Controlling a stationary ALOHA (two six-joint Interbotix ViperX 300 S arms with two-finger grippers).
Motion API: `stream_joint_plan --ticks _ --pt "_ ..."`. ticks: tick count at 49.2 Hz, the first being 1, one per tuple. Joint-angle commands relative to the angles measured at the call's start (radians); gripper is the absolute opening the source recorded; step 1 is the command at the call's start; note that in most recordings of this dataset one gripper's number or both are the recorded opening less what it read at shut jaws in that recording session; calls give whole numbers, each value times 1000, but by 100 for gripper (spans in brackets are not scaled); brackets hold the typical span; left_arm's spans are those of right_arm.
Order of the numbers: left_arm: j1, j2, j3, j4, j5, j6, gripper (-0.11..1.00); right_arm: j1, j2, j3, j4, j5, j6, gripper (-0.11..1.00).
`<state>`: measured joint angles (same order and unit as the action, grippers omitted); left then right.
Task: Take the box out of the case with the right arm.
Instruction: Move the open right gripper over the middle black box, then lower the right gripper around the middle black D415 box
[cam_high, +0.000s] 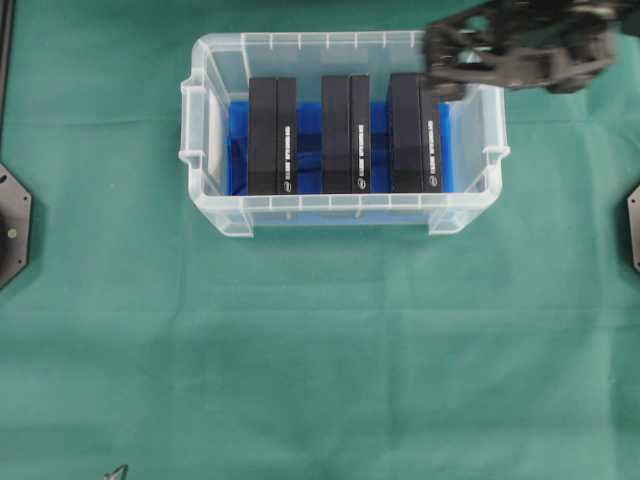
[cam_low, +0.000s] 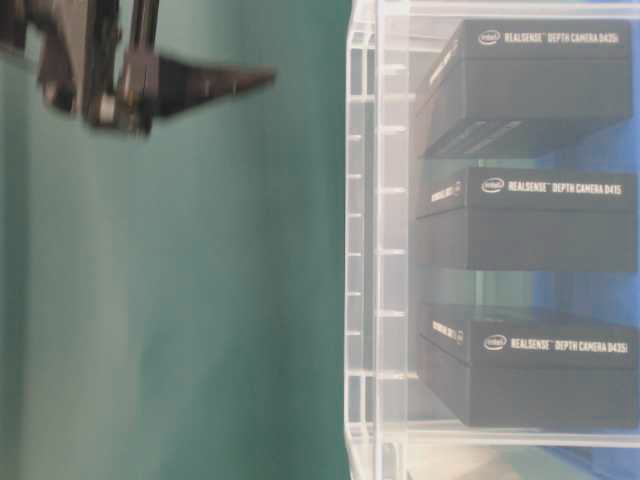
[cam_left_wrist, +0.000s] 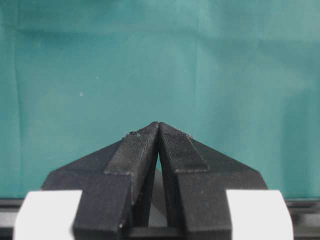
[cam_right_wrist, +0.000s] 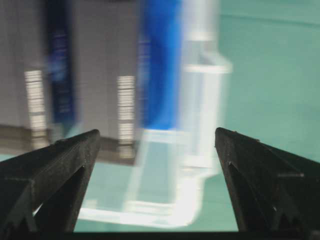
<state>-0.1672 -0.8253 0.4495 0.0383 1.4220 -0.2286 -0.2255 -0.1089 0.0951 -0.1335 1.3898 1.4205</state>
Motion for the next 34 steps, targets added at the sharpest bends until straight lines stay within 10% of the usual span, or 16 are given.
stream_joint_plan --ticks 1,19,34 --pt "3 6 -25 5 5 2 2 12 55 -101 -5 -3 2 93" --pt "3 0 -25 3 12 2 2 43 318 -419 -3 -6 -29 93" --pt "3 -2 -25 3 26 2 2 54 357 -453 -3 26 -37 93"
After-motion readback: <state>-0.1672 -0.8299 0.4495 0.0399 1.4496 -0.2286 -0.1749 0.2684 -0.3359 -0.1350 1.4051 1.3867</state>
